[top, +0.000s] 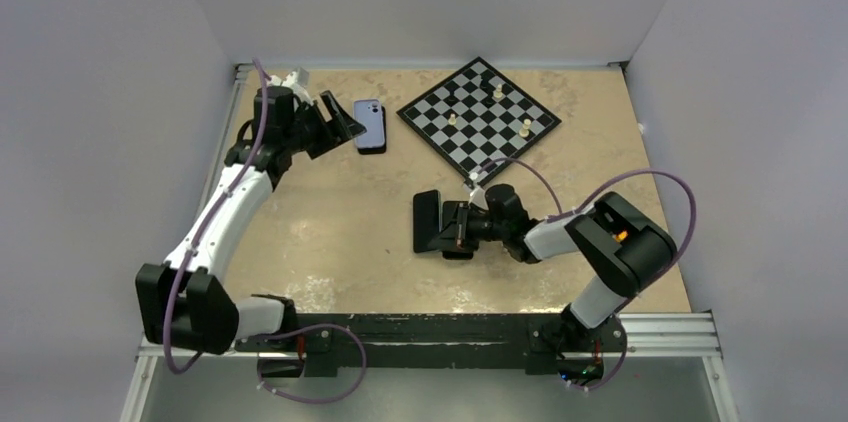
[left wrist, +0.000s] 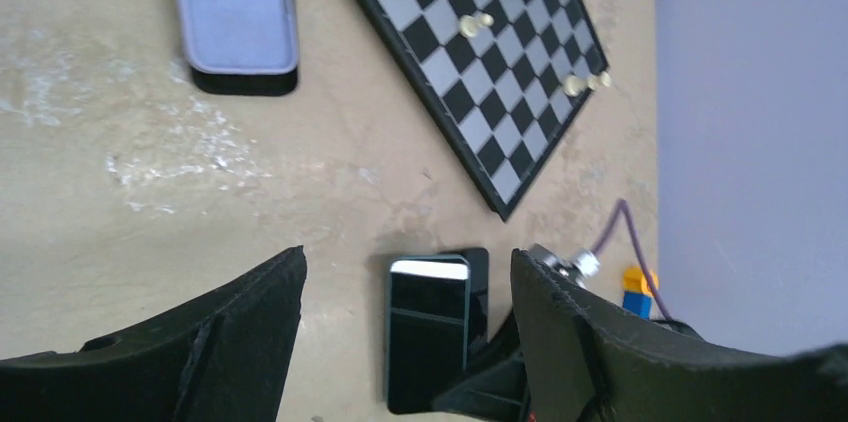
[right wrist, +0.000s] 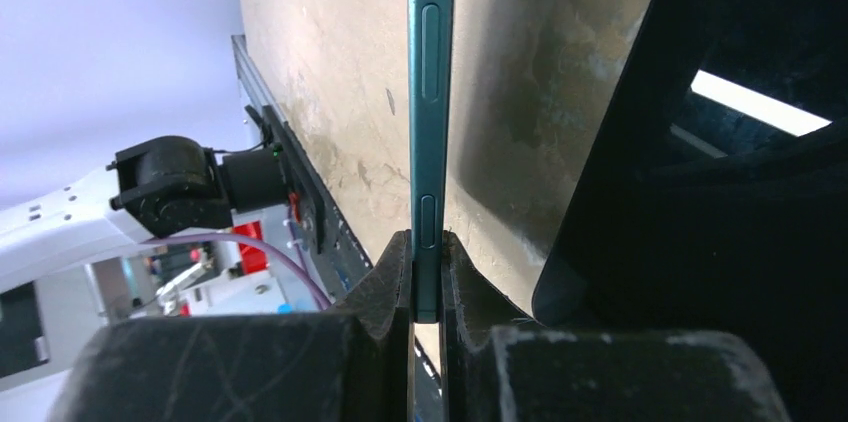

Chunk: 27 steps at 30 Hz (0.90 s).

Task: Take the phone out of the phone case
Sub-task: Place the phone at the center of the board.

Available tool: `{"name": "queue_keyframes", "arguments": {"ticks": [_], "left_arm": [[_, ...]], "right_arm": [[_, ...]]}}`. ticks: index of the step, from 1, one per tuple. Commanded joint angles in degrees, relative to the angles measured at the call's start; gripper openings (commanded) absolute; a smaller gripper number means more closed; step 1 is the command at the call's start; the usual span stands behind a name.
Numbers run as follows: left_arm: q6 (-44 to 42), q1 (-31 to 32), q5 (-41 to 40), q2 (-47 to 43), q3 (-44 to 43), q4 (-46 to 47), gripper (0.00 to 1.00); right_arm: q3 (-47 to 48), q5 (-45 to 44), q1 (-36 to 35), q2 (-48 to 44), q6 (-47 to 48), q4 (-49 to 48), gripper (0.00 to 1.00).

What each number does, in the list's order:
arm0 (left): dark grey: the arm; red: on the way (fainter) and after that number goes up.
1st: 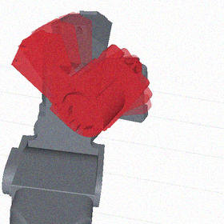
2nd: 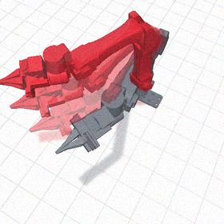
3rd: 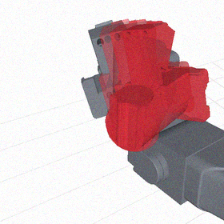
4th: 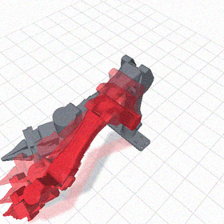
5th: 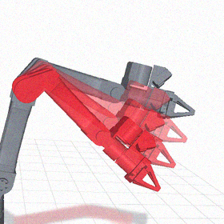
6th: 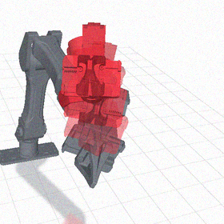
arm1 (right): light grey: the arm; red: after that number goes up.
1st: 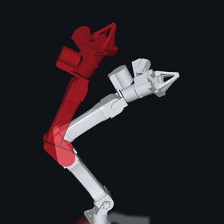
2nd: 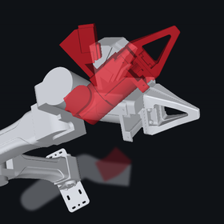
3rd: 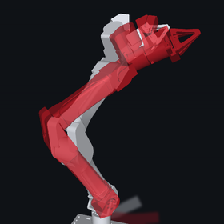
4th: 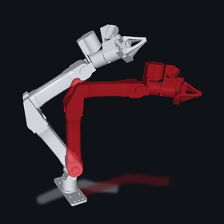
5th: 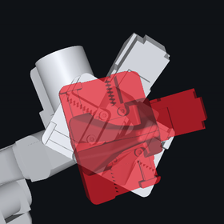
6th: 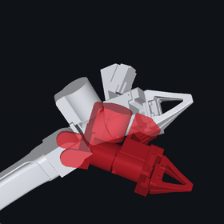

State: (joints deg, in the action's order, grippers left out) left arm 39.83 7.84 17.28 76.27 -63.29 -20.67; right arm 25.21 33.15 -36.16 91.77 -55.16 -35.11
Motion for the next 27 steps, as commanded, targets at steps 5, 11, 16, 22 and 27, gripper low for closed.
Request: {"name": "queue_keyframes", "arguments": {"ticks": [5, 11, 16, 22, 27], "left_arm": [[-1.06, 2.71, 5.95, -12.84, 6.06, -1.39, 0.83], [-1.96, 2.68, 6.04, -17.79, 6.78, -3.24, 0.85], [-3.52, 2.65, 5.31, -18.02, 6.37, -4.49, 0.88], [-3.67, 2.62, 5.55, -18.15, 6.99, -4.06, 0.88], [-3.53, 2.62, 5.72, -18.13, 6.73, -3.29, 0.88]], "right_arm": [[-1.72, 4.90, -0.67, 5.04, -7.52, -19.46, 0.13], [-1.28, 4.42, -0.68, 7.37, -6.60, -18.81, 0.28], [-1.15, 3.50, -0.71, 7.26, -6.17, -17.33, 0.35], [-1.17, -0.35, -0.78, 0.38, -0.55, -6.30, 0.43], [-0.08, -1.84, -0.77, -3.84, 3.06, 0.83, 0.49]]}}
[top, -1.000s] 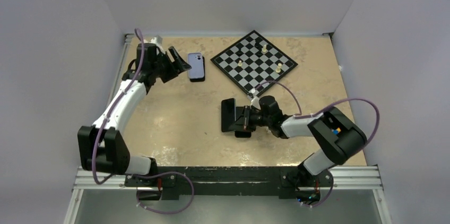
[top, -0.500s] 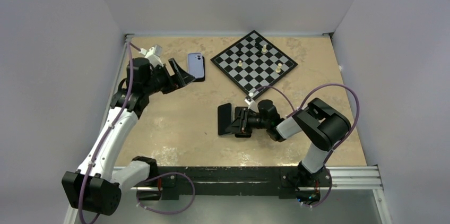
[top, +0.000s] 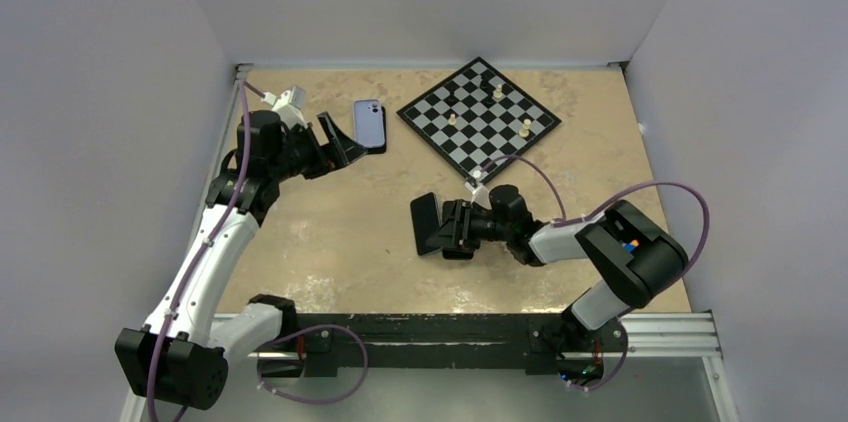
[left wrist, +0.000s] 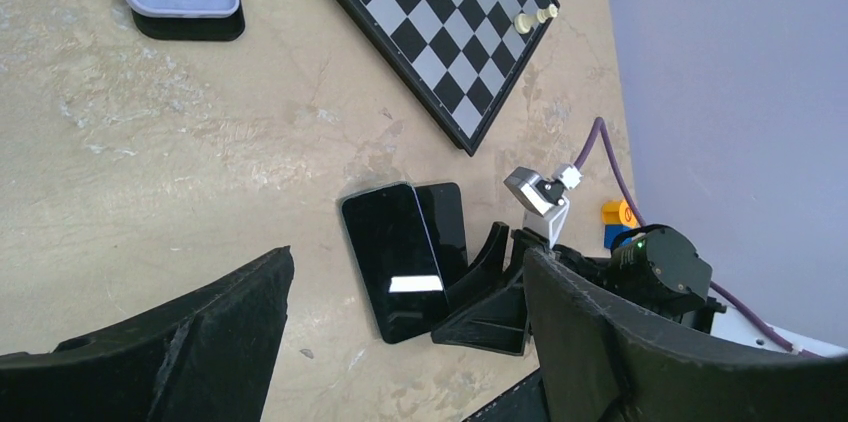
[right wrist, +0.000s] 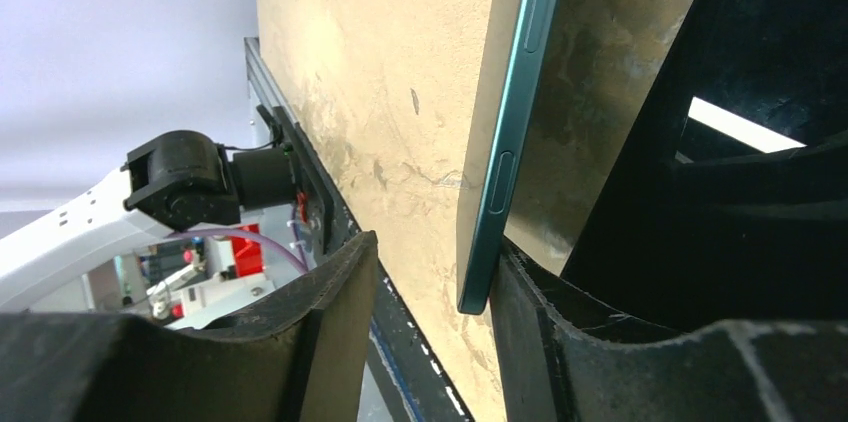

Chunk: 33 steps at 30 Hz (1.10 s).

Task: Take the phone out of the phone case
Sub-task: Place the phone at the center of the board.

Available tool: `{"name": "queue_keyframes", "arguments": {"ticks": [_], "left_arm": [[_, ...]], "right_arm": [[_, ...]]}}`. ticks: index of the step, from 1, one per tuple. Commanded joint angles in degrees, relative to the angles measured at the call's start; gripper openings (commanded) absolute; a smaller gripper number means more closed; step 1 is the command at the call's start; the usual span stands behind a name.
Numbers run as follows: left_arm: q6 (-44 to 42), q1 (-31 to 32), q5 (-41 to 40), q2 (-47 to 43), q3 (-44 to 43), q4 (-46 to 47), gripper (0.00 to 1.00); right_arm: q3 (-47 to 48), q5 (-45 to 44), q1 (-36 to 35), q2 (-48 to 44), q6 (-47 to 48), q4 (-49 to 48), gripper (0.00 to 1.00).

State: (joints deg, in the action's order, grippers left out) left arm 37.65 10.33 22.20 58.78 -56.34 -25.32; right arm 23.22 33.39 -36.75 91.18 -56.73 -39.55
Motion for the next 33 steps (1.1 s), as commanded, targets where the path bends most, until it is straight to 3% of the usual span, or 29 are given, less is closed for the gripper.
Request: {"name": "queue_keyframes", "arguments": {"ticks": [1, 15, 22, 33], "left_arm": [[-1.33, 0.14, 0.86, -0.58, -0.37, 1.33, 0.88], [-2.13, 0.13, 0.65, -0.82, -1.49, 0.32, 0.89], [-2.38, 0.13, 0.67, -1.04, -1.73, 0.07, 0.89], [-2.69, 0.13, 0.74, -1.77, -2.61, -1.05, 0.90]], "right_arm": [[2.11, -1.91, -0.24, -3.47, 4.89, 5.52, 0.50], [5.33, -0.16, -2.01, 1.54, 5.70, 5.26, 0.51], [7.85, -5.52, -2.99, -3.19, 12.30, 17.88, 0.60], [10.79, -9.99, -3.32, -14.82, 17.38, 32.70, 0.62]]}}
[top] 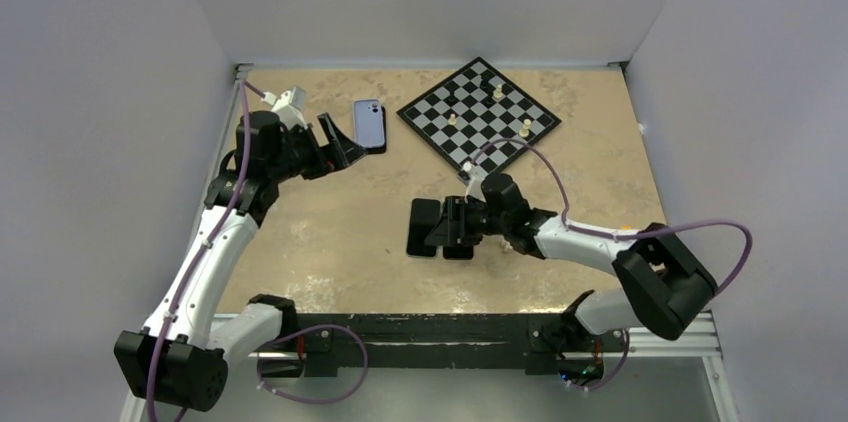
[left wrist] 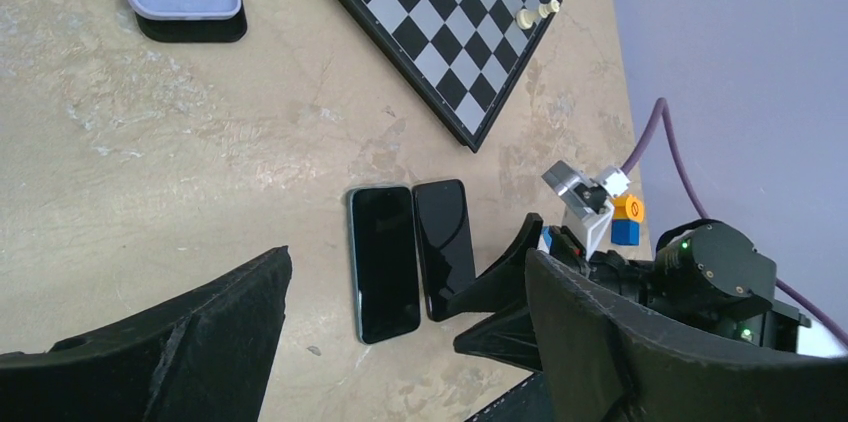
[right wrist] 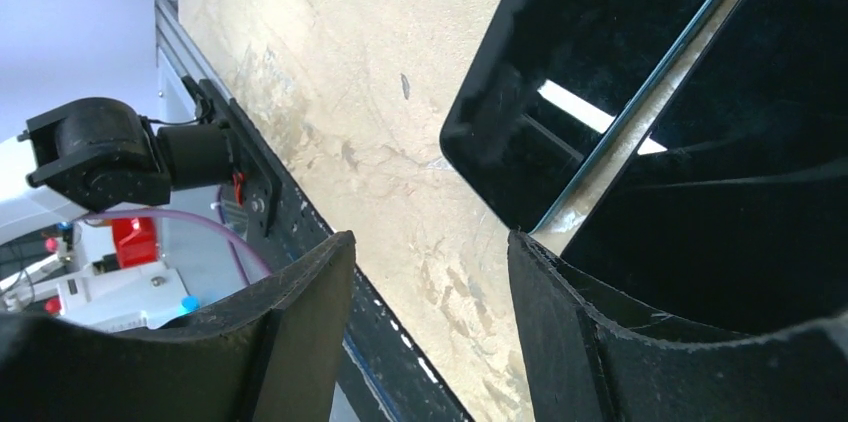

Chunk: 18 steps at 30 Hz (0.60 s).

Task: Take the phone out of the phone case
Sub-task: Place the phone at the center of the board, then reset both arms

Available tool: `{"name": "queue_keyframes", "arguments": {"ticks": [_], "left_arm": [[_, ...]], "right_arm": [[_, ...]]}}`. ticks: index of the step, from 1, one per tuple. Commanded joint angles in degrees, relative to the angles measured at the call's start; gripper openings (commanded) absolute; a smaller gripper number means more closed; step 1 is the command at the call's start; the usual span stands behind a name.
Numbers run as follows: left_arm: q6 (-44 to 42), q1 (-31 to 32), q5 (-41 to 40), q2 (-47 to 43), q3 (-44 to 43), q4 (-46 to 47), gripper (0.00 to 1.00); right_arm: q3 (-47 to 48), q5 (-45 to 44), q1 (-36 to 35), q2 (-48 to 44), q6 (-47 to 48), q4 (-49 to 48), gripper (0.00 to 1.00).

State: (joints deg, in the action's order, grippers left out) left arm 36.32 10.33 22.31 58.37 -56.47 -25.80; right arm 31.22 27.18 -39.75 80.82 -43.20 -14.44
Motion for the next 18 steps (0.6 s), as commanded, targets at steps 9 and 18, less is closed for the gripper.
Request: {"name": "queue_keyframes", "arguments": {"ticks": [9, 18], "left_arm": [[-2.11, 0.13, -2.67, -8.56, -1.25, 2.98, 0.91], [-5.08, 0.13, -14.20, -30.27, 8.58, 13.73, 0.99]], "right_arm": [[6.92, -29.57, -0.33, -26.97, 10.99, 25.79, 0.62], [2.07, -49.03, -0.29, -56.30, 14.00, 24.67, 0.68]]}}
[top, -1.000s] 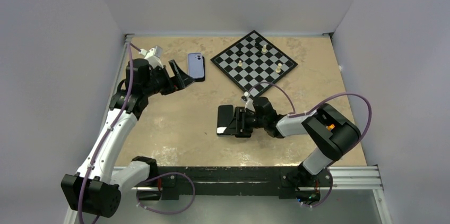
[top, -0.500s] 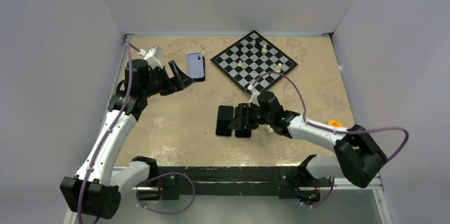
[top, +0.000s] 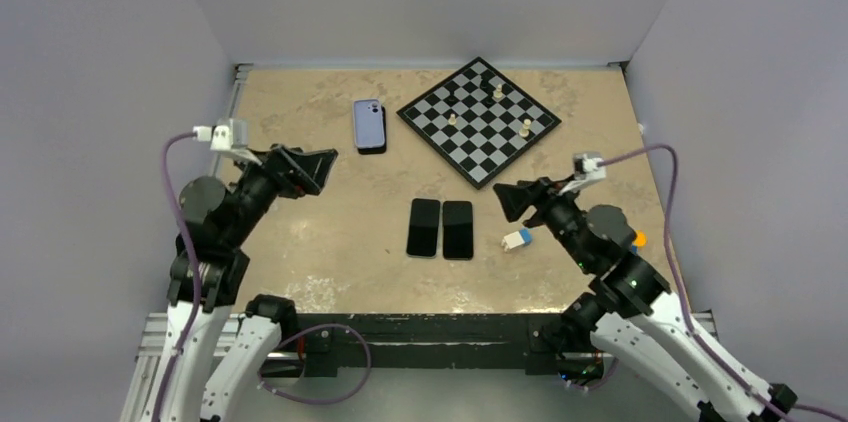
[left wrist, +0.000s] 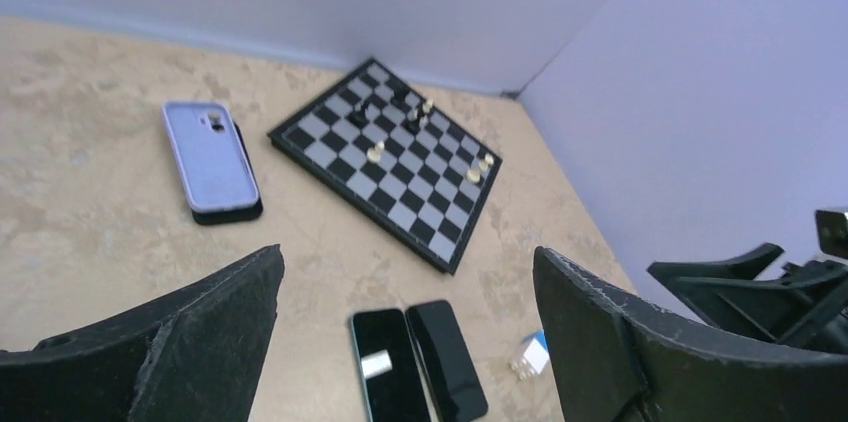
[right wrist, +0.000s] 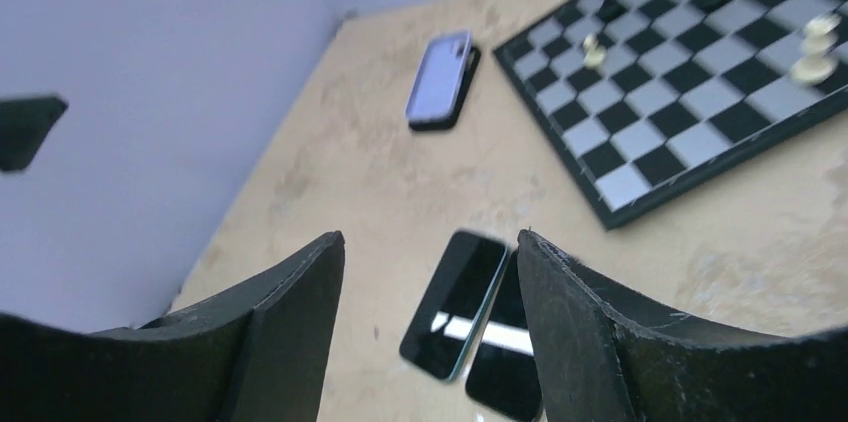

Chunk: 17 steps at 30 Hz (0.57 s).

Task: Take the phone out of the phone case
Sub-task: Reset both arms

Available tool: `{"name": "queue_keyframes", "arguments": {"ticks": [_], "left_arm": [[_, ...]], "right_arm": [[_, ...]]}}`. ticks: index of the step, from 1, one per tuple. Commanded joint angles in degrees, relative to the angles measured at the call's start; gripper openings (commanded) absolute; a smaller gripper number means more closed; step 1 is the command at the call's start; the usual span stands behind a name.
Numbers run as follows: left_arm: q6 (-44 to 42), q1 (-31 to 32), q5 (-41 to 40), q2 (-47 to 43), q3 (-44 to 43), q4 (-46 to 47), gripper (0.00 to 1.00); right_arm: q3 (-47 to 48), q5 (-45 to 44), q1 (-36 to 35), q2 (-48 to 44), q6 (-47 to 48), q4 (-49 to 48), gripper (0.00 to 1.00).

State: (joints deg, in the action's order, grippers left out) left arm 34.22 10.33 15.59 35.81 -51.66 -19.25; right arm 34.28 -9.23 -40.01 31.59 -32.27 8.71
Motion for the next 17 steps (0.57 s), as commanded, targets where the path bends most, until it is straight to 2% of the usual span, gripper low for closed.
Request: {"name": "queue_keyframes", "arguments": {"ticks": [1, 7, 14, 17], "left_arm": [[-3.06, 0.13, -9.32, -10.28, 4.71, 7.89, 1.00], [-6.94, 0.13, -17.55, -20.42, 5.15, 8.79, 1.00], [-10.22, 0.13, -19.97, -20.84, 1.07, 6.73, 1.00], [-9.91, 0.11, -19.78, -20.10, 0.70, 7.47, 1.00]], "right_arm": [[-0.74, -14.11, -0.02, -9.23, 3.75, 1.97, 0.68], [1.66, -17.36, -0.05, -19.83, 10.65, 3.26, 0.70], [6.85, -16.60, -0.07, -25.96, 15.63, 1.11, 0.75], [11.43, -20.38, -0.06, -23.54, 15.28, 5.15, 0.84]]}}
